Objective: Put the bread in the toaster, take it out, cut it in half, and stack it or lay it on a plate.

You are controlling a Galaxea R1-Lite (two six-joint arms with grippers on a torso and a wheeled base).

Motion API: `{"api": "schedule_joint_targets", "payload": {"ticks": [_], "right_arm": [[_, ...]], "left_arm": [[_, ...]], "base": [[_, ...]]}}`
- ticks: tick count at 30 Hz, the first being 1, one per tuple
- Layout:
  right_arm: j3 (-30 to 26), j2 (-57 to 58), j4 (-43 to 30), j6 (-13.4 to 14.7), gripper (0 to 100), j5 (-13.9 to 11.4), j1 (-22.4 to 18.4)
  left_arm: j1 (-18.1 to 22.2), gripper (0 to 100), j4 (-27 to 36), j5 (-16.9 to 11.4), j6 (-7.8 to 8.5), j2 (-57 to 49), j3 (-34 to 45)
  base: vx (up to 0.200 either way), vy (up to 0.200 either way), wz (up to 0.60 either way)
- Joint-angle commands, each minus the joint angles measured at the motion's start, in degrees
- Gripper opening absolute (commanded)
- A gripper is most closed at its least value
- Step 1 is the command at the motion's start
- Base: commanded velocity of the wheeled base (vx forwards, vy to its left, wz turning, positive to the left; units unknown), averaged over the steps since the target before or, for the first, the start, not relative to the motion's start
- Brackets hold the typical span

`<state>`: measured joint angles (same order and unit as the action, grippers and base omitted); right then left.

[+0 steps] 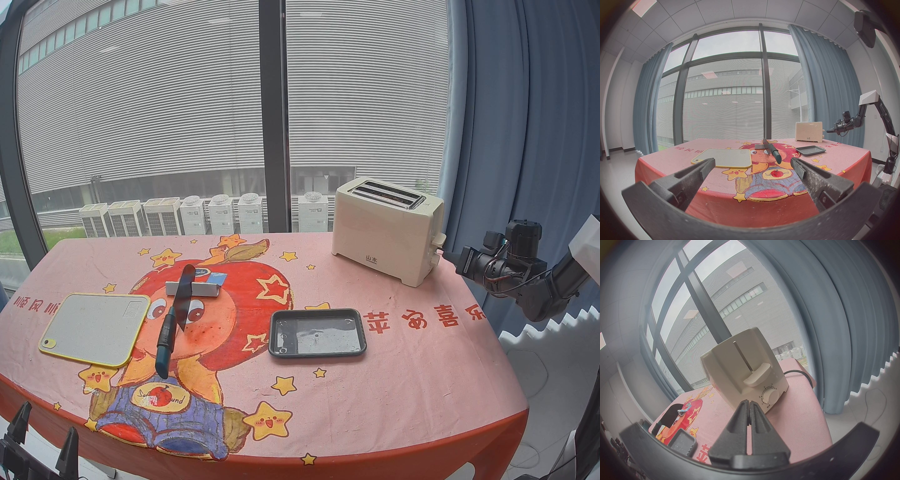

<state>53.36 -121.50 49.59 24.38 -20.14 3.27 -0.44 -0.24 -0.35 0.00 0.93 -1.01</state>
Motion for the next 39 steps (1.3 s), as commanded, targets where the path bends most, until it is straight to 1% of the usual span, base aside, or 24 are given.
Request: {"api": "schedule_joint_targets", "payload": {"ticks": [1, 20, 24, 39], "right_arm": [[0.78, -1.46, 0.07, 0.05, 0, 0.01, -0.02], [4.12, -4.71, 0.33, 0.58, 0, 0.63, 0.07], [4.30, -5.41, 0.77, 0.58, 0, 1.07, 0.07], [5.09, -6.03, 0.77, 0.58, 0, 1.24, 0.16]], "left_arm": [[0.00, 100, -0.02, 0.00, 0.00, -0.93, 1.01], [0.00, 100, -0.02, 0.09, 0.00, -0.93, 1.01], [0.00, 100, -0.02, 0.09, 0.00, -0.93, 1.01], [0.00, 100, -0.02, 0.09, 0.00, -0.93, 1.01]], "base": [[0.000, 0.000, 0.00], [0.000, 0.000, 0.00], [0.000, 0.000, 0.00], [0.000, 0.000, 0.00]]}}
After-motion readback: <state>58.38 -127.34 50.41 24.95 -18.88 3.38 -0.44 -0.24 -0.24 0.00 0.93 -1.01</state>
